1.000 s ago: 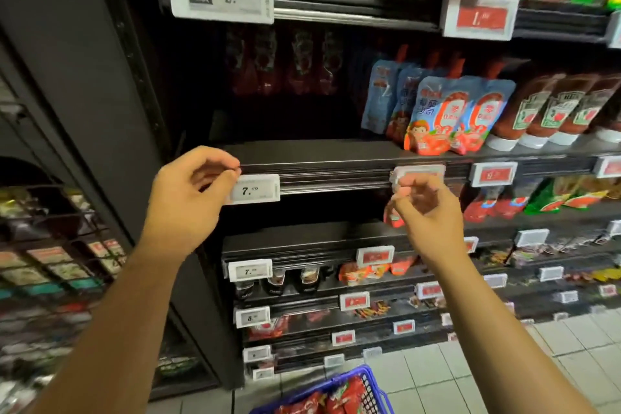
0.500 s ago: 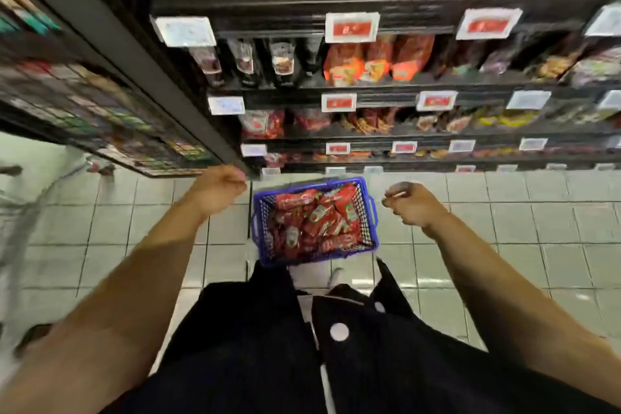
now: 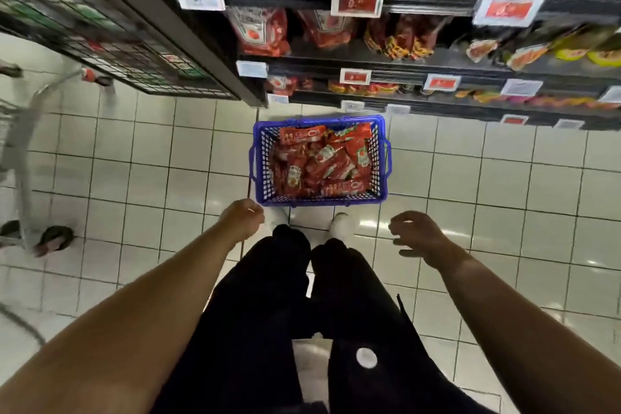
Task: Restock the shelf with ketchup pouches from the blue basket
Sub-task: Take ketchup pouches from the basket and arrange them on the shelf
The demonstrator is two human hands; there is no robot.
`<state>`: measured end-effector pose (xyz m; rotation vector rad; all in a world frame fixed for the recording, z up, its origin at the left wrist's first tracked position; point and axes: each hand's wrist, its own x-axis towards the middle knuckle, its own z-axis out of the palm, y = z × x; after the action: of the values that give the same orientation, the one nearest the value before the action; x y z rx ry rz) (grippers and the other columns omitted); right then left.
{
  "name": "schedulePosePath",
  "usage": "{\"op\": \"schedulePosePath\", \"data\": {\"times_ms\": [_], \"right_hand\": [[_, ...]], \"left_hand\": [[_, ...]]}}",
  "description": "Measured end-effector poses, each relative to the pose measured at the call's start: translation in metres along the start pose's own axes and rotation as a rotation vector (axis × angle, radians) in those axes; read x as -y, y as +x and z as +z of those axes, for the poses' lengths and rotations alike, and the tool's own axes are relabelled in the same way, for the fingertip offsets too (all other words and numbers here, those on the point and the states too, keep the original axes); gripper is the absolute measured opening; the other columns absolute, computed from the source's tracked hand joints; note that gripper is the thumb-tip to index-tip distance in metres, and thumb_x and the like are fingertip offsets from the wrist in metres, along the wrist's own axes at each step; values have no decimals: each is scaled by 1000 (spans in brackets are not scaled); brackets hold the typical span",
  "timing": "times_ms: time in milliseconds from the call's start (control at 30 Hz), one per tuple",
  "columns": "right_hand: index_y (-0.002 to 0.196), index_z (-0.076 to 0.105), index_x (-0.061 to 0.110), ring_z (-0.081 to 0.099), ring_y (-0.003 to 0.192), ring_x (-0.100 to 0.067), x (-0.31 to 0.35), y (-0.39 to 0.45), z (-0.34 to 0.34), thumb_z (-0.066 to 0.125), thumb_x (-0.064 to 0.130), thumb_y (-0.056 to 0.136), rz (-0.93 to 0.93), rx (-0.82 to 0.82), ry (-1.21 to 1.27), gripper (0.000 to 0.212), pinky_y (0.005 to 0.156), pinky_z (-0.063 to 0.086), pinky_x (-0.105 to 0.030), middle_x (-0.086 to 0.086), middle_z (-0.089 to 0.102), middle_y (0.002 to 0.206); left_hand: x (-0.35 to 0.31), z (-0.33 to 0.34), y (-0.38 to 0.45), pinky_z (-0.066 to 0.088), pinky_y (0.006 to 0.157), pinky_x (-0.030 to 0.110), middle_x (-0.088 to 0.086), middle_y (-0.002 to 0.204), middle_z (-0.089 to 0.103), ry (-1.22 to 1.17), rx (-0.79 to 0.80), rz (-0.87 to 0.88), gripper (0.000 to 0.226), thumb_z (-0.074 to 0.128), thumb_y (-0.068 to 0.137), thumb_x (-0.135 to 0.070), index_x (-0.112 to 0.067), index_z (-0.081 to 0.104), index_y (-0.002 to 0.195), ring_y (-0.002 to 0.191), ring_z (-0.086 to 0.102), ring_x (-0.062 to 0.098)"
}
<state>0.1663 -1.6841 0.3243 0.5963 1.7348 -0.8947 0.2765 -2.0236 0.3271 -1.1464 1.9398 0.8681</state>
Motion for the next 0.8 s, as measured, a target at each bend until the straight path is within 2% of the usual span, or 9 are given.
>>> {"op": "schedulePosePath", "data": {"times_ms": [167,233,333,400,467,533,567,667,800], "right_hand": [[104,64,11,63,82,-30,27,81,19,66,20,89,-82,-103,-71,18,77,55,-47,-14,68,94],[100,62,17,63,90,-31,38,118,26,65,24,88,-131,-123,-150,15,84,54,-46,-9,65,97],[81,55,27,66,81,-24,54,182,38,71,37,82,-147,-138,-92,18,74,60,-42,2,62,85],[81,59,22,63,71,-22,63,227,46,76,42,74,-85,-191,25,27,65,61,-38,1,62,77],[91,65,13,61,75,-27,67,281,52,75,42,79,-87,-219,23,34,71,62,-44,-6,61,78],[108,65,9,63,87,-30,69,325,56,68,46,85,-123,-241,-74,44,87,59,-49,-11,63,94],[108,64,11,64,89,-26,71,346,58,63,45,88,-146,-230,-85,40,88,58,-45,-10,64,100],[97,59,23,63,69,-2,84,405,62,55,43,95,-163,-258,-74,20,69,57,-23,2,60,88],[121,66,22,65,81,-13,106,457,71,61,61,80,-105,-443,114,57,82,58,-36,5,70,105]], "left_hand": [[-15,35,69,43,71,33,10,111,68,46,6,74,15,59,89,-24,-16,63,102,98,62,31],[-13,50,102,45,71,35,9,109,69,-17,2,47,32,60,81,-32,-20,65,110,98,63,33],[-7,83,160,54,83,42,8,113,69,-101,-3,29,58,61,71,-45,-27,60,126,101,65,36],[-3,107,195,54,89,45,9,119,66,-146,-16,-6,67,66,70,-42,-28,52,134,104,63,36],[4,133,238,51,94,47,11,127,63,-154,-13,-31,76,67,68,-36,-26,45,140,110,59,37],[10,154,277,51,95,46,11,133,60,-139,0,-26,80,68,71,-38,-27,39,145,114,59,37],[15,165,298,50,94,44,10,136,59,-127,-5,-14,81,70,76,-40,-29,35,149,116,59,37],[26,193,354,48,101,43,9,146,50,-135,-42,21,86,73,85,-44,-28,24,154,126,54,35],[39,222,398,23,122,52,15,163,18,-90,-40,-10,113,77,78,-53,-20,5,159,149,22,38]]}}
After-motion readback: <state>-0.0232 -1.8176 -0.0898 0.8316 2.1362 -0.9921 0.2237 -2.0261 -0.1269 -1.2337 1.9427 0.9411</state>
